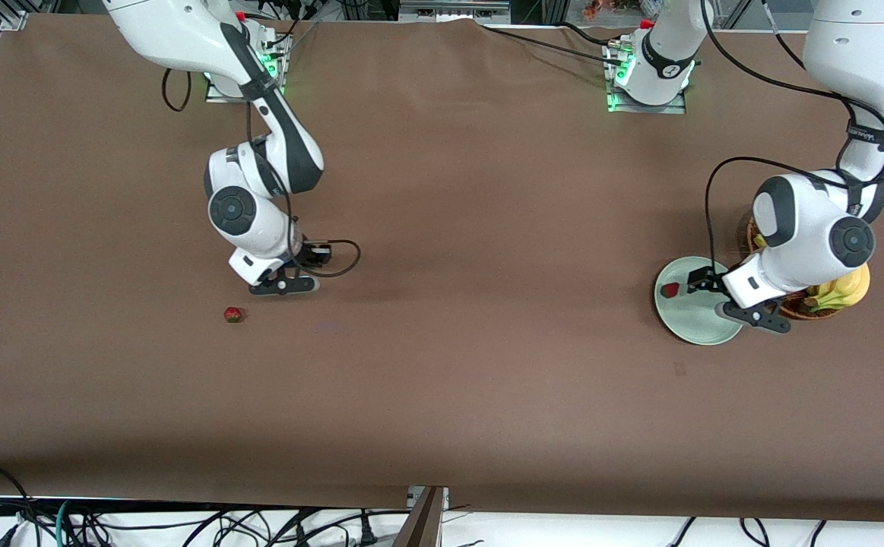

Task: Collect all strawberries into plate
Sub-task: 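Carry the second strawberry to mid-table and release it with the right gripper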

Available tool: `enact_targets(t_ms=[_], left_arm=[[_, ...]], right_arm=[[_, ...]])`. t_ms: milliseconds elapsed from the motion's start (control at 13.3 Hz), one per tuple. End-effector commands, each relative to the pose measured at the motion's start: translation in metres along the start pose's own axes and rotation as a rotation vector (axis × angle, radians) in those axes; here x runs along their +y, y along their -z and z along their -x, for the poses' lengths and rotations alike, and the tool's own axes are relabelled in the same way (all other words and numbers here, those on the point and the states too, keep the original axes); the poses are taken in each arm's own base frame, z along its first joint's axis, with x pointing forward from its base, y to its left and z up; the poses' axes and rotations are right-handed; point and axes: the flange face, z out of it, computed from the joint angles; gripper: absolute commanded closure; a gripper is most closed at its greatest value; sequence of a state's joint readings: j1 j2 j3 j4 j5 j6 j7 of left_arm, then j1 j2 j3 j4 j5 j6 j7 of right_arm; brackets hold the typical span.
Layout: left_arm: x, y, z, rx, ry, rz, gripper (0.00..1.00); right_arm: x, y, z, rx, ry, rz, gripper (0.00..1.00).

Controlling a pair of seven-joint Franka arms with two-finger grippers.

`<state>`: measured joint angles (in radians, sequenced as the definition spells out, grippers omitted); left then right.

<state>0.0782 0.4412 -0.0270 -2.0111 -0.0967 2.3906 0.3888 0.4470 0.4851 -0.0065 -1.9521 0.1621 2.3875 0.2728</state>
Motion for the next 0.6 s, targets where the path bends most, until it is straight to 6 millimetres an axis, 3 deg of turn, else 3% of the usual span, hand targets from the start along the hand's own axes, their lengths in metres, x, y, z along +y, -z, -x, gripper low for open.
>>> enact_targets(t_ms=[0, 226, 527], left_arm=[[0.032, 0.012, -0.010, 0.002, 0.058, 0.029, 0.00], [0.063, 0.011, -0.017, -0.008, 0.060, 0.049, 0.00], [0.086, 0.013, -0.021, -0.009, 0.081, 0.054, 0.00]], right_arm=[[-0.058, -0.009, -0.022, 0.011, -0.069, -0.071, 0.73], [-0.125, -0.009, -0.018, 0.025, -0.178, -0.108, 0.73], [-0.234, -0.026, -0.004, 0.077, -0.340, -0.194, 0.73]])
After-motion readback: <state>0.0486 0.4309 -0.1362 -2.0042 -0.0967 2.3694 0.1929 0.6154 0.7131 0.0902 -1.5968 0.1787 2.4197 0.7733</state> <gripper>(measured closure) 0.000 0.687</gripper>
